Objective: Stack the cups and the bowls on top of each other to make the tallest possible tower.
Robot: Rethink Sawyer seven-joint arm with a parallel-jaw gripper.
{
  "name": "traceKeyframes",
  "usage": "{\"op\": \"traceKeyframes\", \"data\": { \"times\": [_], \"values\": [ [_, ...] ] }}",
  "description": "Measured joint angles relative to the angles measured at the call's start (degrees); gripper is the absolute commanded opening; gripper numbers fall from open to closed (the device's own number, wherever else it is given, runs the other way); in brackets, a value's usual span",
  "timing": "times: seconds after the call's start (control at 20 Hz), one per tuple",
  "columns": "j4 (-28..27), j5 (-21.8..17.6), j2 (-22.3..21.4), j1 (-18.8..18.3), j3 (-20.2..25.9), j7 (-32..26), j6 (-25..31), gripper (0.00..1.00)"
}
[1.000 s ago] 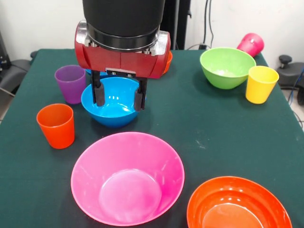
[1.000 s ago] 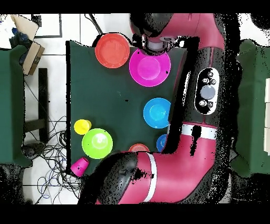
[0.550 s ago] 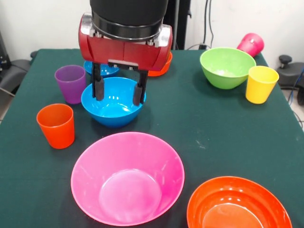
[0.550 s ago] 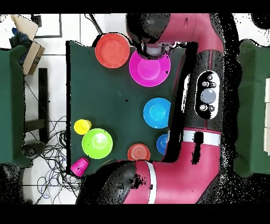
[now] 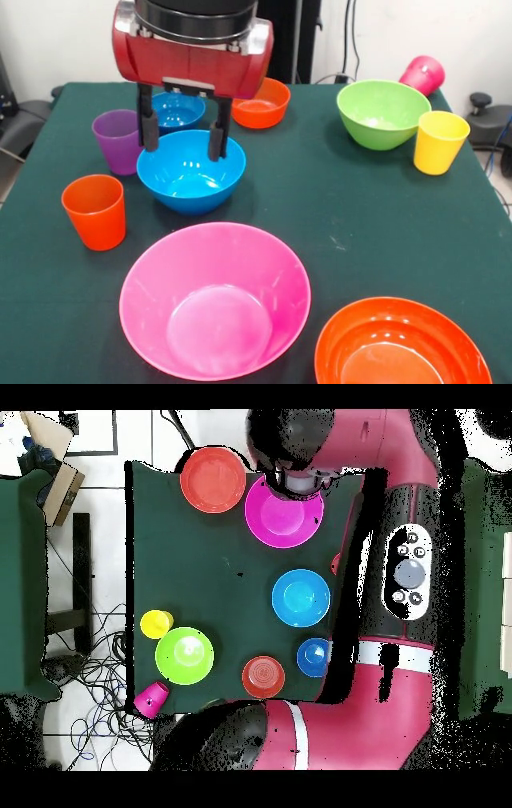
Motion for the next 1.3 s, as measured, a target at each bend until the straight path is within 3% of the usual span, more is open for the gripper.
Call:
{"op": "traceKeyframes", "data": {
  "times": [1.3],
  "values": [
    [15.5,-0.4,-9.7,-1.3,-1.0,0.0,-4.7,1.0]
  ]
}}
